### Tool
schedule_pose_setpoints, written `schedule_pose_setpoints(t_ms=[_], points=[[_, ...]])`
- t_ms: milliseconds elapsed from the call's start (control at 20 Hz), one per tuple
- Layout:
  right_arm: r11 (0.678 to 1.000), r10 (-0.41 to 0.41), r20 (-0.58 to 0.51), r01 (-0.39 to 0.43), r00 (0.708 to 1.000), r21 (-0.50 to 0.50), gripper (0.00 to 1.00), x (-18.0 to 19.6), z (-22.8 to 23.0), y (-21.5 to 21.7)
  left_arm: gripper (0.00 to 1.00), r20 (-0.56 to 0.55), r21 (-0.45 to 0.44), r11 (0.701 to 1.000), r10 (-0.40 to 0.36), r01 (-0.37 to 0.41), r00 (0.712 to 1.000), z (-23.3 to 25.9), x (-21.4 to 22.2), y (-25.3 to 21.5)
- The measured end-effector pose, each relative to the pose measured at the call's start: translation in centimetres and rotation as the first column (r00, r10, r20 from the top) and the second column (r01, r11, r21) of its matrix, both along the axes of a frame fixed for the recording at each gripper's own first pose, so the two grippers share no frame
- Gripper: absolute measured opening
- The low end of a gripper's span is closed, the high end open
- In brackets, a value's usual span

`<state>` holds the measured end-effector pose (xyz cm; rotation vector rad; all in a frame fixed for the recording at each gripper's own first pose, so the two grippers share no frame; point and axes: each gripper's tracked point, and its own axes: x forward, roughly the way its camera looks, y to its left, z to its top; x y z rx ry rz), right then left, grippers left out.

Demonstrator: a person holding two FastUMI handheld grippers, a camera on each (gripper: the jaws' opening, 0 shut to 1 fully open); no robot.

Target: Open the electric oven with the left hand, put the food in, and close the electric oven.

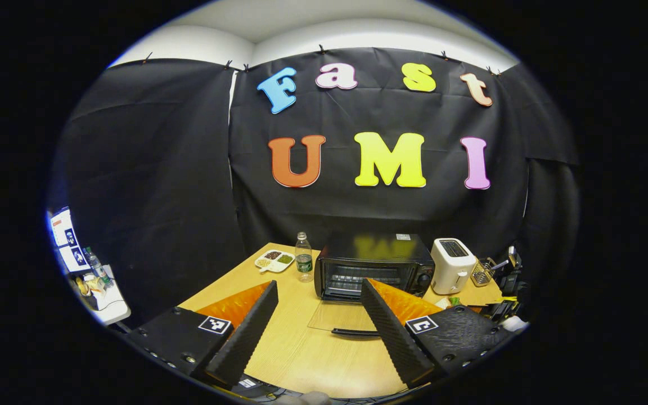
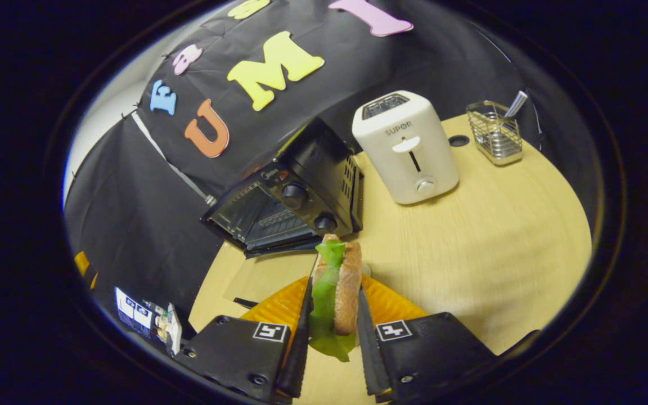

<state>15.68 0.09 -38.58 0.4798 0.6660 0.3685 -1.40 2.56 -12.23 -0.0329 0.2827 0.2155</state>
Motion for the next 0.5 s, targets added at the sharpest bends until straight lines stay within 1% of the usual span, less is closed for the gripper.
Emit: schedule_pose_setpoints(t_ms=[150, 250, 400, 500], points=[[0.995, -0.099, 0.044, 0.097, 0.994, 0.033, 0.44, -0.1, 4.0, 0.1, 0.97, -0.013, -0.011, 0.999, -0.045, 0.045, 0.999, -0.8, 0.3, 1.5], [0.981, -0.182, 0.070, 0.176, 0.981, 0.082, 0.44, -0.5, 6.4, 1.0, 0.97, -0.021, -0.016, 0.996, -0.087, 0.087, 0.996, -1.4, 0.6, 2.4], [0.939, -0.290, 0.086, 0.266, 0.953, 0.219, 0.44, -0.8, 9.4, 3.9, 0.97, -0.033, -0.011, 0.989, -0.146, 0.145, 0.989, -2.0, 0.6, 3.7], [0.908, -0.337, 0.088, 0.299, 0.937, 0.292, 0.44, -0.6, 10.0, 6.6, 0.97, -0.037, -0.007, 0.983, -0.184, 0.184, 0.982, -2.4, 0.6, 4.2]])
